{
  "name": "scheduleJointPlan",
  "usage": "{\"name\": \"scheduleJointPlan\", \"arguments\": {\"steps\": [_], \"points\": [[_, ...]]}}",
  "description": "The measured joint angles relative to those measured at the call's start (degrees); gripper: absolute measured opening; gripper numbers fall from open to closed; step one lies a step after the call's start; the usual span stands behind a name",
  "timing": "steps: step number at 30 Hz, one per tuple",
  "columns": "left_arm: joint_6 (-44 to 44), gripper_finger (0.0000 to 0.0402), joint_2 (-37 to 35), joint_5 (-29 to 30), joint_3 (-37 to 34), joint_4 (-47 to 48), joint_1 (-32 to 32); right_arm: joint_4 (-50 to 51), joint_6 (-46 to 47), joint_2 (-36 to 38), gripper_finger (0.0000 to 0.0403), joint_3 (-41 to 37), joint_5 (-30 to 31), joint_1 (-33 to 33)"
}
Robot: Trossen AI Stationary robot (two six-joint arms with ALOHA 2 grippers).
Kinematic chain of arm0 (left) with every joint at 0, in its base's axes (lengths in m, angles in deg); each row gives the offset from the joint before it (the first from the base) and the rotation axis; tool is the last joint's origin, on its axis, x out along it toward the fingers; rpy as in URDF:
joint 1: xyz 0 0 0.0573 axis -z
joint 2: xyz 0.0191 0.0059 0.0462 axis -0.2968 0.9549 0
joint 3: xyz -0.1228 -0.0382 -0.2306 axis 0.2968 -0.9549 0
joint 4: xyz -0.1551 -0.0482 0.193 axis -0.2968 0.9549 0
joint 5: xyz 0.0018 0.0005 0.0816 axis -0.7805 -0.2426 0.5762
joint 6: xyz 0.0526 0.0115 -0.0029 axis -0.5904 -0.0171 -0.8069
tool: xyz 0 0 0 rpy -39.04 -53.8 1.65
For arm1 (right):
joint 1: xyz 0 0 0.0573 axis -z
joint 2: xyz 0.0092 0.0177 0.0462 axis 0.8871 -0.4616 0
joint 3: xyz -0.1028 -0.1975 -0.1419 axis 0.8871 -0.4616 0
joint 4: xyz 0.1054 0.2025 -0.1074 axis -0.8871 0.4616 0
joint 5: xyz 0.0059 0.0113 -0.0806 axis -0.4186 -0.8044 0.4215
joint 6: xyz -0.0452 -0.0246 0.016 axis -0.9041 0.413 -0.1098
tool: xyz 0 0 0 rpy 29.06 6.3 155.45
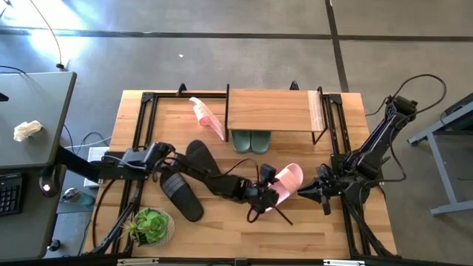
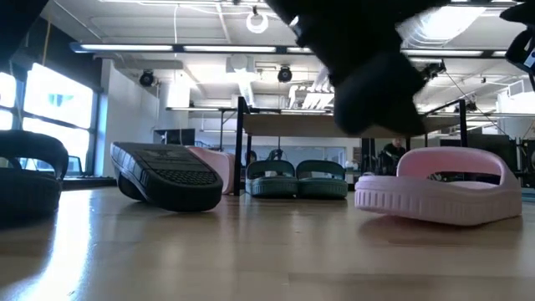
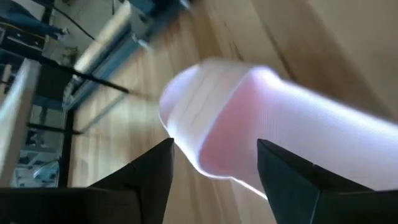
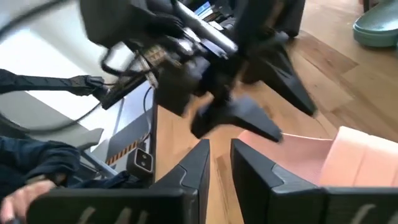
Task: Pick and place slides into the shelf
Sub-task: Put the left pink slide under the shelf
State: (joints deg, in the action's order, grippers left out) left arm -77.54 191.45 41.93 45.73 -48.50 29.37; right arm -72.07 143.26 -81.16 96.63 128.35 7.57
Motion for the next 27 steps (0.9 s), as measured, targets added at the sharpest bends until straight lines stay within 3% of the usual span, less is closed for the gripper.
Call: {"name": "scheduleJointPlan", "arguments": {"steps": [6, 12, 15, 20, 27], "points": [[2.45, 0.0200, -5.47, -3.80, 0.10, 15.32, 1.75, 2.57, 0.86, -0.20, 0.0035, 0.02, 1.63, 0.20], [4.23, 0.0186, -9.60, -17.36, 0.00, 29.45, 2.18, 8.40, -0.62, -0.93, 0.0028, 3.27, 3.65, 0.31], [5.28, 0.0177, -11.62, -21.05, 0.00, 34.39, 2.18, 16.21, -2.29, -2.06, 0.0027, 8.09, 5.03, 0.63], [5.70, 0.0160, -14.51, -21.18, 0.00, 38.20, 1.98, 27.20, -8.70, -6.96, 0.0027, 18.79, 5.11, 2.76], [6.59, 0.0133, -20.52, -21.28, 0.00, 43.76, -0.64, 49.46, -7.99, -21.72, 0.0027, 36.89, 1.49, 7.09]]}}
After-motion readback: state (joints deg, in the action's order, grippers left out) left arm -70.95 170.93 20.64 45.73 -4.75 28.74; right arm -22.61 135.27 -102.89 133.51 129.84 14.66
